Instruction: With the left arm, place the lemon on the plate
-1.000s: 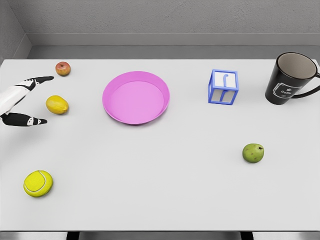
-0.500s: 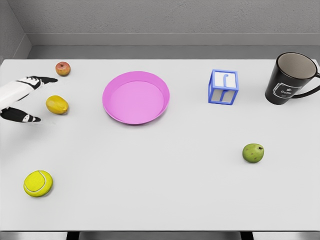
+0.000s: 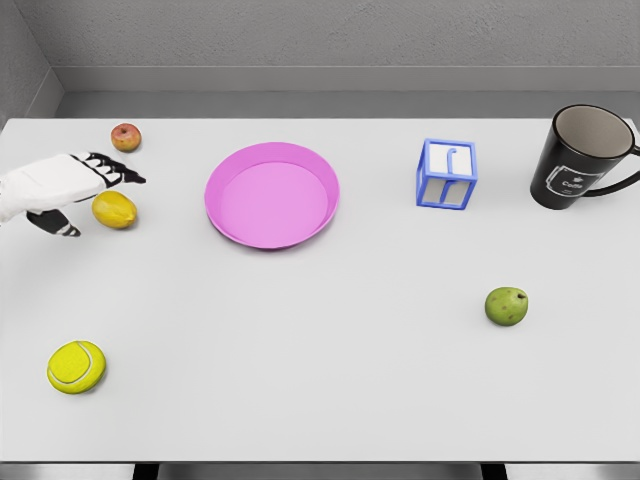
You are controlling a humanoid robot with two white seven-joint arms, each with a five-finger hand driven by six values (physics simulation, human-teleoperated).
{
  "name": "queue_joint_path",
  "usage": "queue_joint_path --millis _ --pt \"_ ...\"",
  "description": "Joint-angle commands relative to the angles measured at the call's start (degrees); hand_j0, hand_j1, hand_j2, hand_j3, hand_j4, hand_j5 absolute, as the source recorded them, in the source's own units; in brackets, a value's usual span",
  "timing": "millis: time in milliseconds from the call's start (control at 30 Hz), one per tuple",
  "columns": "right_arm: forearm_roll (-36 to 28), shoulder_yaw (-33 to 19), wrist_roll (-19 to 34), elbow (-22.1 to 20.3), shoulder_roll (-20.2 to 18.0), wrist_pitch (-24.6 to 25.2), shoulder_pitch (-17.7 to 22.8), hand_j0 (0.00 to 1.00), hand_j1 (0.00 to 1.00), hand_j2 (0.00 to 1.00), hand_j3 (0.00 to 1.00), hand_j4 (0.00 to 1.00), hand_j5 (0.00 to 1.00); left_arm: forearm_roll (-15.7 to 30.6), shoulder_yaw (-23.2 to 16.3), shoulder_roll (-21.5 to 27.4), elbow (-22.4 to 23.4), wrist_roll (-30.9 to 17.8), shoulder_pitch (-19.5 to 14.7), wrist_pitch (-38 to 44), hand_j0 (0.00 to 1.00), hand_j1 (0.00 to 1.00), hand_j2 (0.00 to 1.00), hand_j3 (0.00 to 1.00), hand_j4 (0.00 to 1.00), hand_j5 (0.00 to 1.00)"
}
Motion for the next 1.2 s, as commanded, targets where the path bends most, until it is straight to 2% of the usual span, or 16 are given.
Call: queue_joint_path --millis 0,133,300,567,767,867,933,1067,1100,1167 --pt "0.0 0.0 -0.05 0.03 0.0 -0.08 0.0 1.0 1.0 1.0 1.0 1.0 1.0 -0.63 -1.34 -0.51 0.36 -0.04 0.0 0.15 1.0 1.0 1.0 1.0 1.0 1.0" --pt "0.0 0.0 0.04 -0.06 0.0 0.01 0.0 1.0 1.0 1.0 1.0 1.0 1.0 -5.03 -4.14 -2.09 0.71 -0.04 -1.84 0.15 1.0 1.0 1.0 1.0 1.0 1.0" --pt "0.0 0.0 0.04 -0.06 0.0 0.01 0.0 1.0 1.0 1.0 1.0 1.0 1.0 -5.11 -4.94 -2.09 1.76 -0.04 -2.55 0.15 1.0 1.0 1.0 1.0 1.0 1.0" --pt "0.0 0.0 0.04 0.03 0.0 0.01 0.0 1.0 1.0 1.0 1.0 1.0 1.0 -5.03 -4.77 -2.09 7.92 0.05 -4.75 0.15 1.0 1.0 1.0 1.0 1.0 1.0" --pt "0.0 0.0 -0.05 0.03 0.0 0.01 0.0 1.0 1.0 1.0 1.0 1.0 1.0 -5.03 -5.64 -3.93 8.09 0.31 -5.27 0.15 1.0 1.0 1.0 1.0 1.0 1.0" --pt "0.0 0.0 -0.04 0.03 0.0 0.01 0.0 1.0 1.0 1.0 1.0 1.0 1.0 -4.94 -5.82 -5.25 10.55 0.31 -6.94 0.15 1.0 1.0 1.0 1.0 1.0 1.0" --pt "0.0 0.0 0.04 0.03 0.0 -0.08 0.0 1.0 1.0 1.0 1.0 1.0 1.0 -4.85 -9.86 -5.25 11.52 0.4 -8.96 0.15 1.0 1.0 1.0 1.0 1.0 1.0" --pt "0.0 0.0 -0.05 0.03 0.0 0.01 0.0 1.0 1.0 1.0 1.0 1.0 1.0 -4.94 -10.65 -5.25 12.22 0.4 -9.49 0.15 1.0 1.0 1.0 1.0 1.0 1.0" --pt "0.0 0.0 -0.05 0.03 0.0 0.01 0.0 1.0 1.0 1.0 1.0 1.0 1.0 -5.11 -10.65 -5.43 14.15 0.4 -10.19 0.15 1.0 1.0 1.0 1.0 1.0 1.0" --pt "0.0 0.0 0.04 0.03 0.0 0.01 0.0 1.0 1.0 1.0 1.0 1.0 1.0 -5.2 -10.74 -5.69 15.12 0.4 -10.63 0.15 1.0 1.0 1.0 1.0 1.0 1.0"
